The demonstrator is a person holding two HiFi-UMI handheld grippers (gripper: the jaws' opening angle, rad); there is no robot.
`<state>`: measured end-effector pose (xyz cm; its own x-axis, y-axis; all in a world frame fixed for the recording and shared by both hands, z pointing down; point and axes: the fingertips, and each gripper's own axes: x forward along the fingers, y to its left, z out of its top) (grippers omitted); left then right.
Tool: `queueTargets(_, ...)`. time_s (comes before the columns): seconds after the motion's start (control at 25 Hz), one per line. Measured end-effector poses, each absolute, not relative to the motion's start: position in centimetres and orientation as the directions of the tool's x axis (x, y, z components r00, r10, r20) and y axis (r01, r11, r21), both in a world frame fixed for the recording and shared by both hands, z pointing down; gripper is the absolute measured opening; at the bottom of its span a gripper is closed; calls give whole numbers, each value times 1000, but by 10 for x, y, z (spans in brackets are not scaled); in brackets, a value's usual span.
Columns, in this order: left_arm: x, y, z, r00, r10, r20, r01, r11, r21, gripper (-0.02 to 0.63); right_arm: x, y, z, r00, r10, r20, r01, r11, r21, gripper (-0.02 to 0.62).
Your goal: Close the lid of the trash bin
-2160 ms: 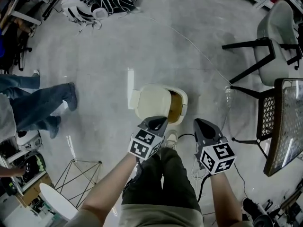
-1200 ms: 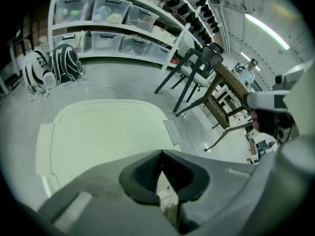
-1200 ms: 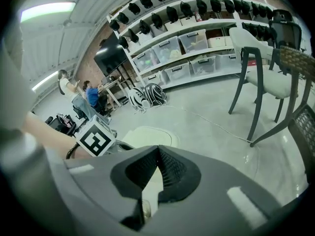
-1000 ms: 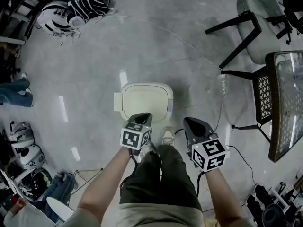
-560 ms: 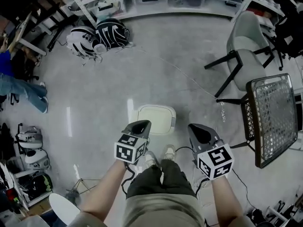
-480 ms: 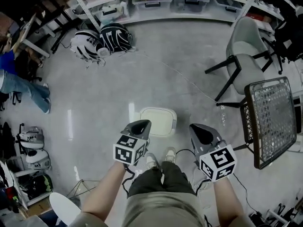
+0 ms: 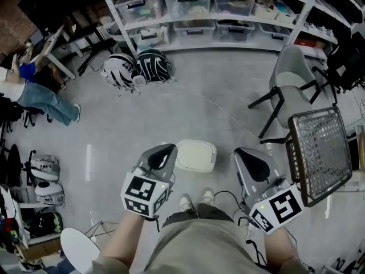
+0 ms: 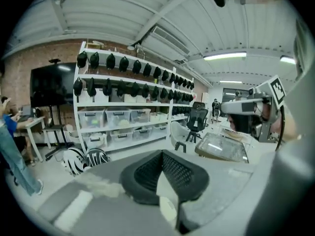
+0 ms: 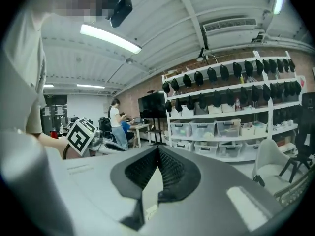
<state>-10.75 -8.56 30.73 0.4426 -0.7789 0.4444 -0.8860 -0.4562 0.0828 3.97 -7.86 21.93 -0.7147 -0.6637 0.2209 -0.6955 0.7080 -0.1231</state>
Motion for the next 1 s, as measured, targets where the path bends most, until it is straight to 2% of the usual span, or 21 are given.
queueTargets(0.24,-116,-50,243,433,-831,349,-884,-466,-15,3,34,-56,168,-732,-667,137,-679,730,-77,3)
queueTargets(0.48,-129,-31,197,371,-890,265,-915,-399,-56,3,23,-38,139,-777,-621,108,-627,778,-35,3)
queueTargets(1.0,-156,-25,191,318,-909,269,-931,-353,-94,3,1,-34,142,-799,-586,132,-594,804,-25,3)
